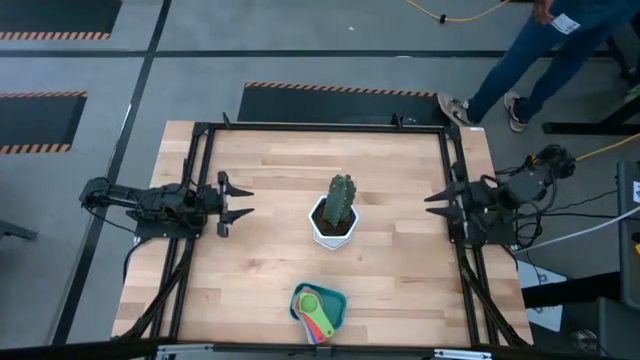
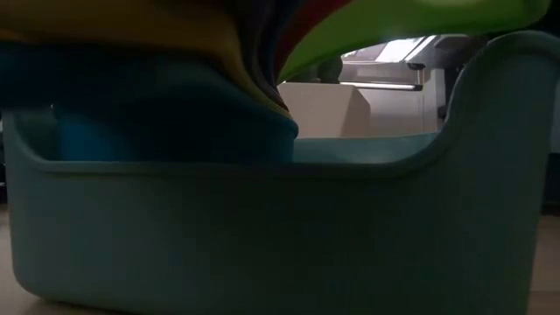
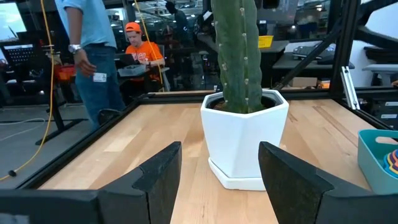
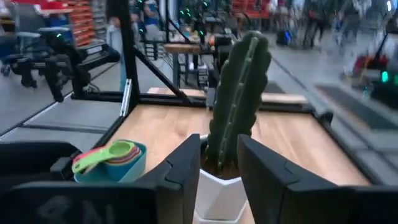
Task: Nest measuring cups in basket
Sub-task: Return to Home Position
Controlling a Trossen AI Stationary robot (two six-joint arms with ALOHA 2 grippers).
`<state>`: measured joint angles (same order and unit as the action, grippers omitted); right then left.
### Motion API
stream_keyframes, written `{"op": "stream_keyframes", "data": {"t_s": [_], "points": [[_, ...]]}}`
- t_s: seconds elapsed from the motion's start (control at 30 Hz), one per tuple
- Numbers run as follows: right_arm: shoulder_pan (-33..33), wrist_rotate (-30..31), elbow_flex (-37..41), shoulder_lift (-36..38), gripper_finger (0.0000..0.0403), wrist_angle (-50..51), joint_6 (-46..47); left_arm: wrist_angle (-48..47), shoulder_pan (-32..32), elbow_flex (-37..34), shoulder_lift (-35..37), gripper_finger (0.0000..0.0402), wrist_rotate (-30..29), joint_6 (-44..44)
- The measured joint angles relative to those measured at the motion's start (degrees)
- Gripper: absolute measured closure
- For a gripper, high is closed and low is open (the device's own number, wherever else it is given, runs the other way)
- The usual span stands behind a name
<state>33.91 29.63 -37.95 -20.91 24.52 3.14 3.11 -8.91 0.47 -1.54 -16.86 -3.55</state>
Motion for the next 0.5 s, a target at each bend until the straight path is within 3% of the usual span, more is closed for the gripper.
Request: {"op": "stream_keyframes", "data": {"t_s": [0.1,0.3,0.5], "points": [[0.0,-1.29,5.04,4.48,0.029,-5.93,-5.69,0.0,0.0,0.0,0.0,0.0195,0.0,0.0],[-1.31,-7.4,17.82,11.58,0.029,-29.4,-21.81,-0.01,0.0,0.0,0.0,0.0195,-0.02,0.0],[-6.92,-6.86,23.28,14.95,0.029,-33.21,-21.36,-0.02,0.0,0.0,0.0,0.0195,-0.02,0.0]]}}
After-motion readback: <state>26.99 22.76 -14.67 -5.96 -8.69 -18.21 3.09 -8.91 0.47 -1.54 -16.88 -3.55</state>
